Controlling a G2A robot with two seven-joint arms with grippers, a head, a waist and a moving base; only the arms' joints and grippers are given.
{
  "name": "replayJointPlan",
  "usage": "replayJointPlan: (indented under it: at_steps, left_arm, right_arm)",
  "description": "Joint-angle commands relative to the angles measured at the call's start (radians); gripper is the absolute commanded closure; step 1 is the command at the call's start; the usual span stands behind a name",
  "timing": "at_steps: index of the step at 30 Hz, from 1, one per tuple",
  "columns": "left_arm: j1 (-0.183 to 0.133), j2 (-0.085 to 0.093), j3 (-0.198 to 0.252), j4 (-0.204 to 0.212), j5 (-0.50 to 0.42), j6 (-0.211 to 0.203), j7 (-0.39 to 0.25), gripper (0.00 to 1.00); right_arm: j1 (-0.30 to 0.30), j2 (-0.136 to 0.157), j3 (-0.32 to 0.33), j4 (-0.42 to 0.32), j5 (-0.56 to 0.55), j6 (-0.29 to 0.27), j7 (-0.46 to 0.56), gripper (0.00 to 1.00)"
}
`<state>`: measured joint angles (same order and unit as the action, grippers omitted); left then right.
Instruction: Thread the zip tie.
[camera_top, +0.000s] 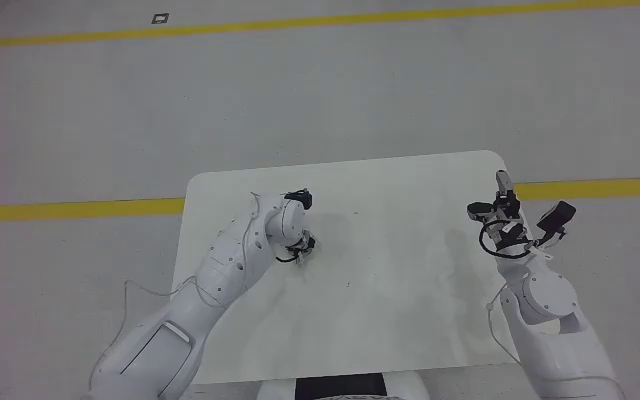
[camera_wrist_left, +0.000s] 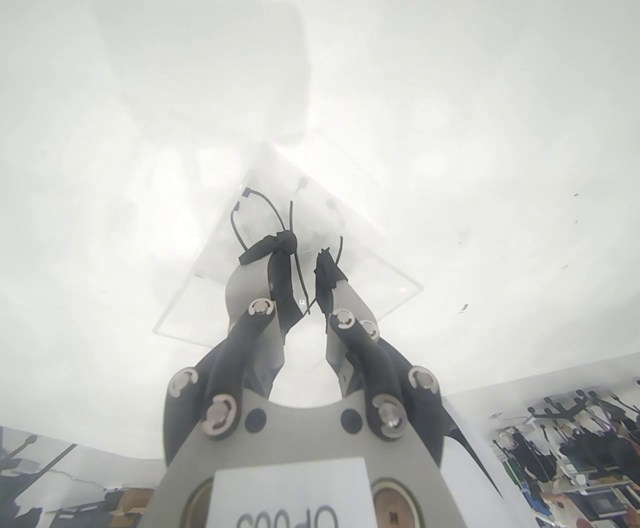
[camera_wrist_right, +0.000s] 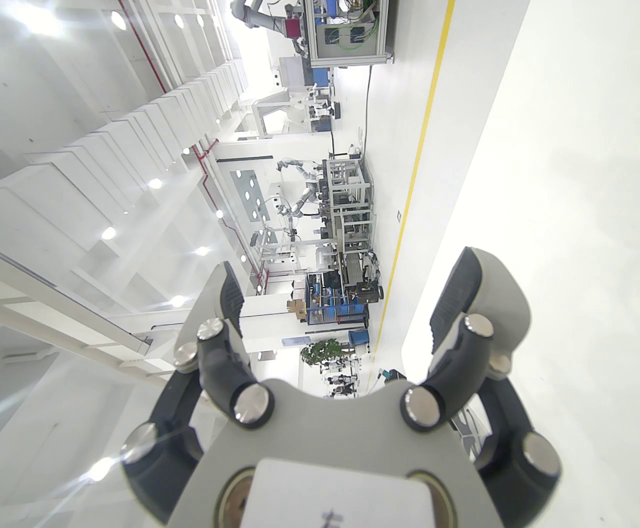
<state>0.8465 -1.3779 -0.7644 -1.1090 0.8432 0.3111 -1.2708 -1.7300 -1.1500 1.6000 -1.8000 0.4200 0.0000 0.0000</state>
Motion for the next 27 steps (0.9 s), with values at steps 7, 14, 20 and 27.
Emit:
replayJointPlan:
  at_steps: [7,14,20,27]
  left_arm:
    - [-0.007,-0.001,0.008,0.014,-0.018,-0.008,0.009,0.87]
    - [-0.014,-0.002,0.017,0.024,-0.031,-0.011,0.017,0.89]
    - [-0.021,-0.003,0.026,0.04,-0.038,-0.009,0.02,0.95]
    - [-0.03,-0.004,0.036,0.053,-0.045,-0.005,0.023,1.0]
  right_arm:
    - [0.0,0.0,0.0,0.0,0.0,0.0,0.0,0.0]
    - [0.0,0.0,0.0,0.0,0.0,0.0,0.0,0.0]
    - [0.0,0.0,0.0,0.0,0.0,0.0,0.0,0.0]
    - [0.0,0.0,0.0,0.0,0.0,0.0,0.0,0.0]
